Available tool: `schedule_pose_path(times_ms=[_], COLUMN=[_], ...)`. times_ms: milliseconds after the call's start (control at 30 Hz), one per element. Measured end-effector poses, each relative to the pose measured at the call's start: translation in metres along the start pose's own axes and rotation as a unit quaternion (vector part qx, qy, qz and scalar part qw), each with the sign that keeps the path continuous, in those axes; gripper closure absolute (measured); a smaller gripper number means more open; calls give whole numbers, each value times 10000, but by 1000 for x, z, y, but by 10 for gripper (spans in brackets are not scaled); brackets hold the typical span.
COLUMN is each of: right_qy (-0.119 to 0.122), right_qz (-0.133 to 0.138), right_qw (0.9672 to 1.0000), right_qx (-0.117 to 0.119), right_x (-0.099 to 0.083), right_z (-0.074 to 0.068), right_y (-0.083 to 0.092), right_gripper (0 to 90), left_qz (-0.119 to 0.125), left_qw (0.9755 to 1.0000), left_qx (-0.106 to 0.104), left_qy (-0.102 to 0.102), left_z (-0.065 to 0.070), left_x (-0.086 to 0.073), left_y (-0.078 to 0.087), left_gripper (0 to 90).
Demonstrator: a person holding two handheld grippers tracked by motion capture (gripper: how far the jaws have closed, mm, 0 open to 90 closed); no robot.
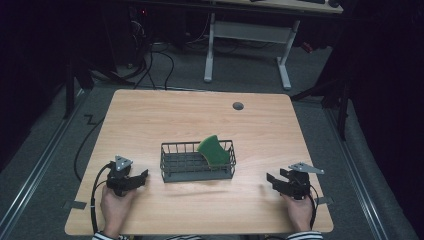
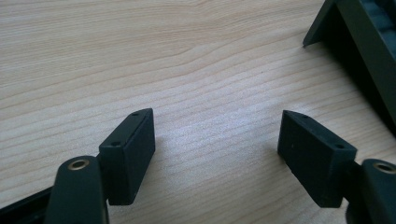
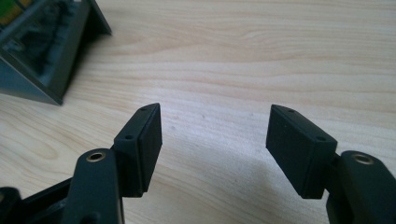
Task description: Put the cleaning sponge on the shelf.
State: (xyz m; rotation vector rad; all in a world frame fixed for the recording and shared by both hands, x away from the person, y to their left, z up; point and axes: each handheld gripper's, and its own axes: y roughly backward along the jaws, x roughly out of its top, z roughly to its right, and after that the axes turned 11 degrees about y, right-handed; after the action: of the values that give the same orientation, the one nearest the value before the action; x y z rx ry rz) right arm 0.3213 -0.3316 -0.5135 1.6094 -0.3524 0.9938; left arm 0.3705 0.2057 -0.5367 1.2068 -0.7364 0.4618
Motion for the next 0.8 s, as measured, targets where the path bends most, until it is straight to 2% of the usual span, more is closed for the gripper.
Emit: schedule_pose_path(times_ms=[333, 600, 800], right_qy=[164, 508, 483], right_qz=[-196, -280, -289], right_qw=[9994, 9971, 9971], right_qx=[-251, -487, -508], right_x=[-7, -6, -6], right_z=[-7, -15, -15], right_y=[-11, -18, -19], right_gripper=[351, 325, 297], left_qz=[-1, -5, 0], left_qw=[10000, 10000, 10000], left_qx=[4, 4, 22], left_qy=[-7, -11, -19], left_z=[0, 0, 1], left_x=[0, 0, 0], left_y=[0, 0, 0], left_gripper=[281, 281, 281])
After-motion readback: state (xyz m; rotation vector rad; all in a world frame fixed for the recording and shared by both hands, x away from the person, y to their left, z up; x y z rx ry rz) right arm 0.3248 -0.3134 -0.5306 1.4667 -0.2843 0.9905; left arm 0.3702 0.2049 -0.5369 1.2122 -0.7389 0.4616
